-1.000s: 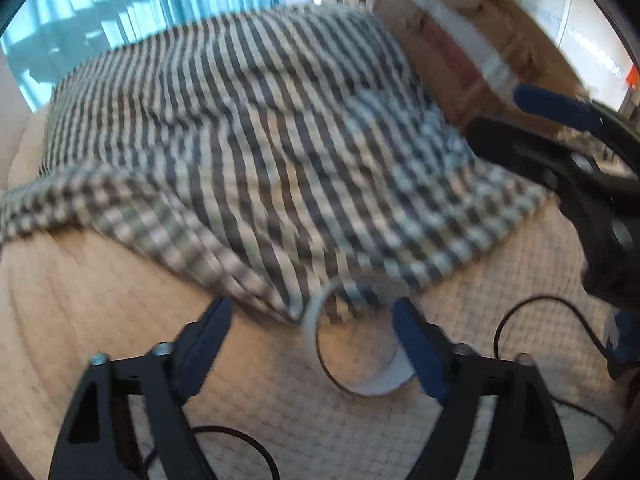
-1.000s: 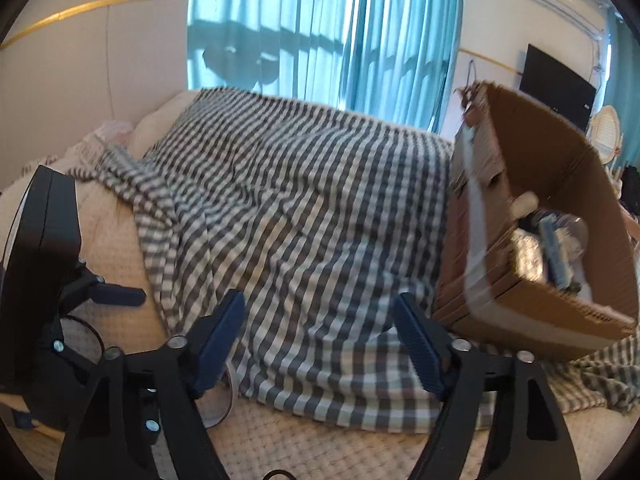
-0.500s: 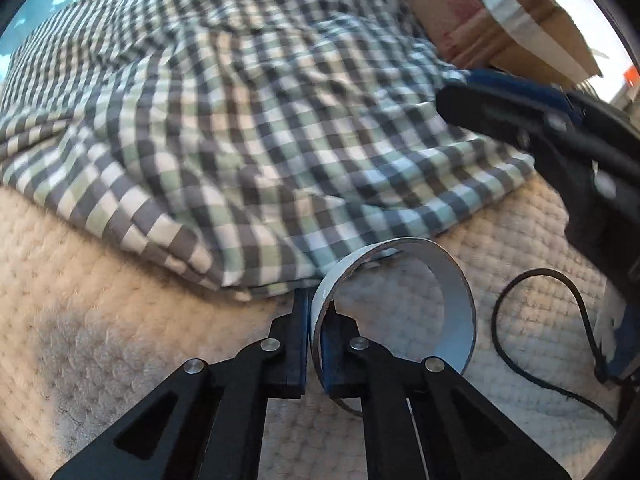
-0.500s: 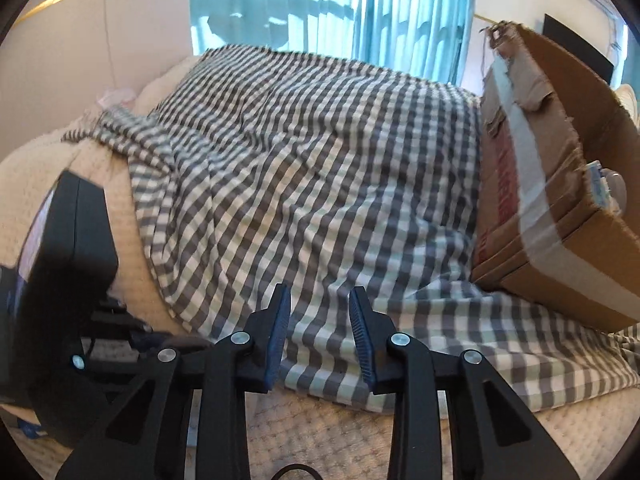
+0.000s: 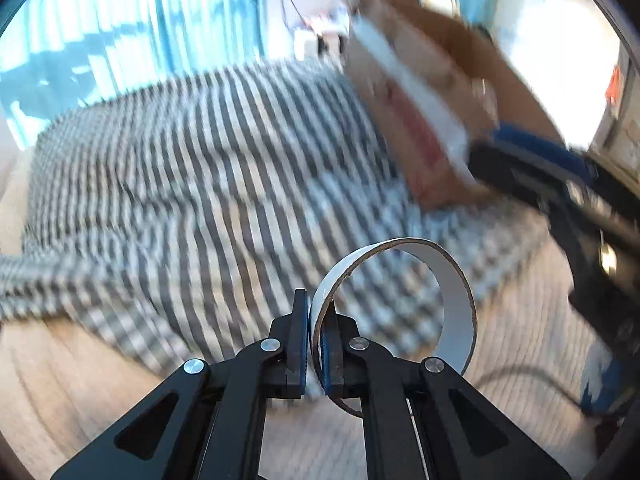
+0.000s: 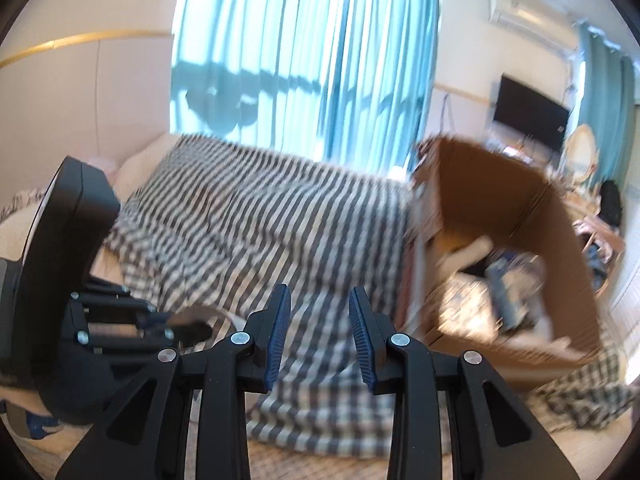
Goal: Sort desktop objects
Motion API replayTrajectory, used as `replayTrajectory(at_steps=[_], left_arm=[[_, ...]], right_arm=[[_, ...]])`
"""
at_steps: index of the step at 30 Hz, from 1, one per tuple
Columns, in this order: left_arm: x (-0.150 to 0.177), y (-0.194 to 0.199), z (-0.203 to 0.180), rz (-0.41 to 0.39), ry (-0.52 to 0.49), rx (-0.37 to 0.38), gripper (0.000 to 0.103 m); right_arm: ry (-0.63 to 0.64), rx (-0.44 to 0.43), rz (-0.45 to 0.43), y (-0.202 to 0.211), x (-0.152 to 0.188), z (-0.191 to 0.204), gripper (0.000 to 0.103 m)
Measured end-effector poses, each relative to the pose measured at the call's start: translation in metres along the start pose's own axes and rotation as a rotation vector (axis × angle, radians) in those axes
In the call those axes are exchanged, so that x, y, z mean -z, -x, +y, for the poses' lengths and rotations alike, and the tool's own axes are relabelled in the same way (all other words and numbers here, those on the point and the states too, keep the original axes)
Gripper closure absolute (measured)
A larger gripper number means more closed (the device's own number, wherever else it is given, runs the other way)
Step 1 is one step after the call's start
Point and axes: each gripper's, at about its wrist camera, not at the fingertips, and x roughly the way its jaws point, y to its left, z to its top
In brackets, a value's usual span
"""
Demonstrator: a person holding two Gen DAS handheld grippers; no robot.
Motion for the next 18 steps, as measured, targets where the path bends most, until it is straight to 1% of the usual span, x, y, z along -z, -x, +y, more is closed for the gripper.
replayTrajectory(at_steps=[1, 2, 5, 11, 18], left_arm=[[-0.01, 0.009, 0.0, -0.039, 0.006, 0.001, 0.098], [-0.023, 0.009, 0.001, -0.066, 0.005, -0.001, 0.098], [-0.053, 0.027, -0.009, -0.158, -0.006, -0.007, 0.098], [-0.112, 0.055, -0.038, -0.31, -0.045, 0.025, 0.098], [-0.169, 0.078, -0.063, -0.436, -0.08, 0.057, 0.098]], right_arm=[[-0.001, 0.013, -0.021, 0.005, -0.007, -0.003, 0.073], [-0.002, 0.026, -0.043, 0.01, -0.013, -0.008, 0.073], [-0.013, 0.06, -0.103, 0.028, -0.031, -0.024, 0.073], [-0.037, 0.143, -0.198, 0.055, -0.062, -0.058, 0.073], [-0.079, 0.242, -0.262, 0.079, -0.085, -0.104, 0.073]])
